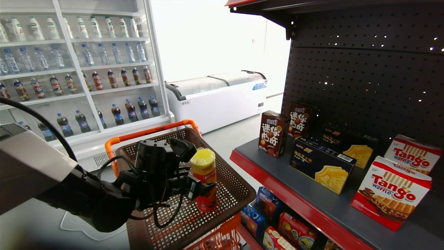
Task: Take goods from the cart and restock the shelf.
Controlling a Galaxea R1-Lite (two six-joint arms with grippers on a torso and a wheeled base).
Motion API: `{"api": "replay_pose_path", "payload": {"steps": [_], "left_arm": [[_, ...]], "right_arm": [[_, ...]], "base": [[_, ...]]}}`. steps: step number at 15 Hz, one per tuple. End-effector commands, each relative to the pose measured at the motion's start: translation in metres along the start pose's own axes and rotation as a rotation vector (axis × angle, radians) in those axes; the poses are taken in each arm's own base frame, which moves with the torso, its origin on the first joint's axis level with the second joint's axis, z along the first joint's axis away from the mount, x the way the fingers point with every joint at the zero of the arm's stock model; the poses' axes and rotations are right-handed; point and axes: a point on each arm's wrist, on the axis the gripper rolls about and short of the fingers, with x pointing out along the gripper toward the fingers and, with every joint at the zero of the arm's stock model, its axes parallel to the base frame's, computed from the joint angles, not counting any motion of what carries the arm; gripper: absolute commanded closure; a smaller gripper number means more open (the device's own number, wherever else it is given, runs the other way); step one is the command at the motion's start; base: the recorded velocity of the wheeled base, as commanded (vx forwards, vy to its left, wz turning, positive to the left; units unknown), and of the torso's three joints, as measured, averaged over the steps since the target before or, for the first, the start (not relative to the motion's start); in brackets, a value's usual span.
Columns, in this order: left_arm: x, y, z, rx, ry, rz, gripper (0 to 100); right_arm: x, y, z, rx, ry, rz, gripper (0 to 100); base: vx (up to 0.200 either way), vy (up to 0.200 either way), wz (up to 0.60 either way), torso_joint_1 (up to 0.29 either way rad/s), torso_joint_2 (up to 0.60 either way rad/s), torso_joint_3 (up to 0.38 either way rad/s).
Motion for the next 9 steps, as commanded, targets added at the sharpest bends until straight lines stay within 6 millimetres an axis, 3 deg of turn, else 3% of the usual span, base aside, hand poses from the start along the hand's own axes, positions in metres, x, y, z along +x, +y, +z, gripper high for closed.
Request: {"api": "replay_pose_path", "payload": {"steps": [1,4,9], "left_arm": [[0.014,-0.003,-0.008,0.003,0.030,-0.013,0],[0.028,-0.007,-0.004,0.005,-0.035,-0.021,0],[0.051,-0.015,-0.016,0.024,-0.110,-0.004,0]], "right_arm": [[0.000,0.000,0.000,0.000,0.000,0.001,0],[0.000,0.000,0.000,0.000,0.000,0.001,0],[0.000,0.000,0.000,0.000,0.000,0.001,0]], "base": [[0.000,0.000,0.00,0.000,0.00,0.000],[0.000,0.000,0.00,0.000,0.00,0.000],[0.000,0.000,0.00,0.000,0.00,0.000]]}}
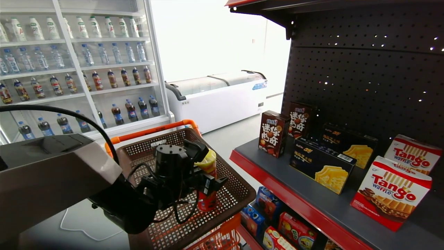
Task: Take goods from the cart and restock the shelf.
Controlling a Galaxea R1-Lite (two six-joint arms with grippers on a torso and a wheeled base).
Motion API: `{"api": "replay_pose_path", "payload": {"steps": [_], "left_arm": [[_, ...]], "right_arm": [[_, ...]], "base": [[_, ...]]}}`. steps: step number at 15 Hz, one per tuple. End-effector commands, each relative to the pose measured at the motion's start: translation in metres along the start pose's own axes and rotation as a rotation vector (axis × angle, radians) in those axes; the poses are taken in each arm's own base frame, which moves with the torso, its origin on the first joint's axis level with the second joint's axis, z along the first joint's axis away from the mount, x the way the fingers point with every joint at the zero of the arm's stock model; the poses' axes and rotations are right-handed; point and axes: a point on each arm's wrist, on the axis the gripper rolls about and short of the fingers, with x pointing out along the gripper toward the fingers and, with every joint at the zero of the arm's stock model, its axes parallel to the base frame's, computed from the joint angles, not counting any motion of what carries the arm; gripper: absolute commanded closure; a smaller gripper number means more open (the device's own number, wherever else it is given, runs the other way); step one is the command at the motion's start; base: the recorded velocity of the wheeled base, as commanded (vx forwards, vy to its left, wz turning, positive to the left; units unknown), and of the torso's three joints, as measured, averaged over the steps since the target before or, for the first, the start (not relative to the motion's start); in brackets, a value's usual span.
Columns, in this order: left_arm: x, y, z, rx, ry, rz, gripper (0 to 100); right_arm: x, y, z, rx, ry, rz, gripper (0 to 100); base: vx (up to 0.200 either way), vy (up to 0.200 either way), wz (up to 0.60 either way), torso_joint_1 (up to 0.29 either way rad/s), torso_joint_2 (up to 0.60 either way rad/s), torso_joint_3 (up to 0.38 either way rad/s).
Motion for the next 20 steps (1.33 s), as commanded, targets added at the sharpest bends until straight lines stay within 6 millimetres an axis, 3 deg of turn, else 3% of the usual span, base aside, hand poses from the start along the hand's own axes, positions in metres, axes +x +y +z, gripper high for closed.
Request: {"api": "replay_pose_path", "payload": {"steps": [1,11,12,17,20], "left_arm": [[0.009,-0.003,-0.013,0.001,0.027,-0.002,0],[0.009,-0.006,-0.018,-0.078,0.041,-0.001,0],[0.010,-0.007,-0.016,-0.079,0.035,-0.003,100],[0.006,-0.006,-0.004,-0.060,0.007,0.051,100],[0.000,-0.004,0.040,-0.053,-0.088,0.099,100]], "right_arm": [[0.000,0.000,0.000,0.000,0.000,0.001,0],[0.000,0.000,0.000,0.000,0.000,0.001,0],[0.000,0.000,0.000,0.000,0.000,0.001,0],[0.000,0.000,0.000,0.000,0.000,0.001,0],[0.000,0.000,0.000,0.000,0.000,0.001,0]], "base": [[0.000,0.000,0.00,0.000,0.00,0.000],[0.000,0.000,0.00,0.000,0.00,0.000],[0.000,0.000,0.00,0.000,0.00,0.000],[0.000,0.000,0.00,0.000,0.00,0.000],[0.000,0.000,0.00,0.000,0.00,0.000]]}}
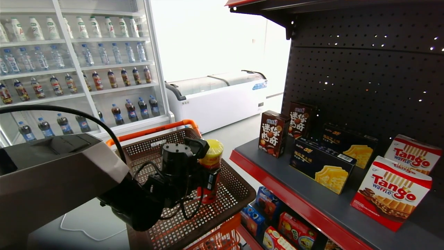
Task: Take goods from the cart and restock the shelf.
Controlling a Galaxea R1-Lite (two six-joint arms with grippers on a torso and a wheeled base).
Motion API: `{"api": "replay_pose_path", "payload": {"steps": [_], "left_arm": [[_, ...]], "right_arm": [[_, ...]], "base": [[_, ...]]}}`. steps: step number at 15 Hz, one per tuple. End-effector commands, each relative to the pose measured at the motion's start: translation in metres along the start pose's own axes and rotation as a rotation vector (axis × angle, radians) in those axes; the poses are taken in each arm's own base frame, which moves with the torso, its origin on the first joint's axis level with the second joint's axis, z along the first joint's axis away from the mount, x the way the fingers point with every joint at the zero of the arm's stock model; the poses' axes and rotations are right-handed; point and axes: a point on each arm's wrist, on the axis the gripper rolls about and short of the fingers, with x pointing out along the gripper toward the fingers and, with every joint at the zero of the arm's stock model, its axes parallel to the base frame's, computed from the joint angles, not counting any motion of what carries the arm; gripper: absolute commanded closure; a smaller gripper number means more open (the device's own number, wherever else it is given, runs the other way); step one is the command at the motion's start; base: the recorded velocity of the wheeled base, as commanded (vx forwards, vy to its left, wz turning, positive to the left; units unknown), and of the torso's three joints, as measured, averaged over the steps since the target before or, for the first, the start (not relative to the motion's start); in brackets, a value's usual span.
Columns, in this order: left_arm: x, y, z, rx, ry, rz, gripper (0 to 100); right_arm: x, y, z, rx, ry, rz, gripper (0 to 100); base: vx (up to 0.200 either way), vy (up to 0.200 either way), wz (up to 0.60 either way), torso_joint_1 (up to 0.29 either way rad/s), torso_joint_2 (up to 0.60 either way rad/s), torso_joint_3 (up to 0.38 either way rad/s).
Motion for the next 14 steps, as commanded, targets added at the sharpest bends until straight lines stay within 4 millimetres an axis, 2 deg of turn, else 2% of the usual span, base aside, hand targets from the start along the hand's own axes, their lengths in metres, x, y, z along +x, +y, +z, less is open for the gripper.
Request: {"api": "replay_pose_path", "payload": {"steps": [1,3,5,7,10,14], "left_arm": [[-0.012,0.003,0.045,0.001,-0.083,0.015,100],[-0.024,0.004,0.066,-0.003,-0.054,0.013,100],[-0.027,0.006,0.086,-0.014,-0.076,0.015,100],[-0.033,0.021,0.102,-0.019,-0.103,0.016,100],[-0.053,0.030,0.114,-0.023,-0.058,-0.014,100],[-0.077,0.027,0.134,-0.010,-0.121,-0.108,100]], "right_arm": [[0.000,0.000,0.000,0.000,-0.001,0.001,0],[0.000,0.000,0.000,0.000,-0.001,0.001,0],[0.000,0.000,0.000,0.000,-0.001,0.001,0],[0.000,0.000,0.000,0.000,-0.001,0.001,0],[0.000,0.000,0.000,0.000,-0.001,0.001,0],[0.000,0.000,0.000,0.000,-0.001,0.001,0]], "base": [[0.000,0.000,0.00,0.000,0.00,0.000],[0.000,0.000,0.00,0.000,0.00,0.000],[0.000,0.000,0.00,0.000,0.00,0.000],[0.000,0.000,0.00,0.000,0.00,0.000],[0.000,0.000,0.00,0.000,0.00,0.000],[0.000,0.000,0.00,0.000,0.00,0.000]]}}
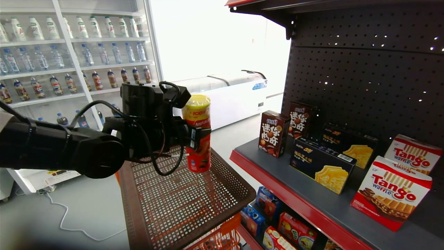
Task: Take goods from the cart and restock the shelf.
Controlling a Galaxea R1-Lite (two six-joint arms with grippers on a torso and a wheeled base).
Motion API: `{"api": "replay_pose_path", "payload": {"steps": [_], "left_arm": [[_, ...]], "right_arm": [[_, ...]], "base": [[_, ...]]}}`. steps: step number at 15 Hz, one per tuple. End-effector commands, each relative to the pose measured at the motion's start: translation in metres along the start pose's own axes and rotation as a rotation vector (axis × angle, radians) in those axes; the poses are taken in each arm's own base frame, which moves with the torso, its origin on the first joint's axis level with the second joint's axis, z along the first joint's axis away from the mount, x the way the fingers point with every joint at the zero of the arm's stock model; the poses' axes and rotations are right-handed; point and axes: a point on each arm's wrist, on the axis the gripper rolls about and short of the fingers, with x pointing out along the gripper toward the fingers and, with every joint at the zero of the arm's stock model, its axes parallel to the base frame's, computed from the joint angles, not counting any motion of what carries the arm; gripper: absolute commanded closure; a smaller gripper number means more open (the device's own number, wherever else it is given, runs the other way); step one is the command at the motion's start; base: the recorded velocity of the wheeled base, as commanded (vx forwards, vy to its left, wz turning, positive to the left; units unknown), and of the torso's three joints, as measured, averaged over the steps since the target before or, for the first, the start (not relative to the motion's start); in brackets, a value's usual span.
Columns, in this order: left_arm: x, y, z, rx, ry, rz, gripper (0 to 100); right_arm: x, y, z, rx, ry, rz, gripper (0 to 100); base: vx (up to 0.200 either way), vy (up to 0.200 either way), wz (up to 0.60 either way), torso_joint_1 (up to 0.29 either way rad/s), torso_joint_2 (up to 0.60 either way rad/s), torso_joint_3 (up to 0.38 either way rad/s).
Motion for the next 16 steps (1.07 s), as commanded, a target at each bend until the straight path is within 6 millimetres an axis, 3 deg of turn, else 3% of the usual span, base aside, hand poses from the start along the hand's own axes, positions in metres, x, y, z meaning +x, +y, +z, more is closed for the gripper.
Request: {"api": "replay_pose_path", "payload": {"steps": [1,8,16], "left_arm": [[-0.023,-0.002,0.022,0.015,-0.071,-0.025,100],[-0.083,-0.021,0.029,0.008,-0.003,-0.122,100],[-0.105,-0.041,0.021,0.052,0.026,-0.184,100]], "right_arm": [[0.000,0.000,0.000,0.000,0.000,-0.001,0],[0.000,0.000,0.000,0.000,0.000,0.001,0],[0.000,0.000,0.000,0.000,0.000,-0.001,0]], "base": [[0.000,0.000,0.00,0.000,0.00,0.000],[0.000,0.000,0.00,0.000,0.00,0.000],[0.000,0.000,0.00,0.000,0.00,0.000]]}}
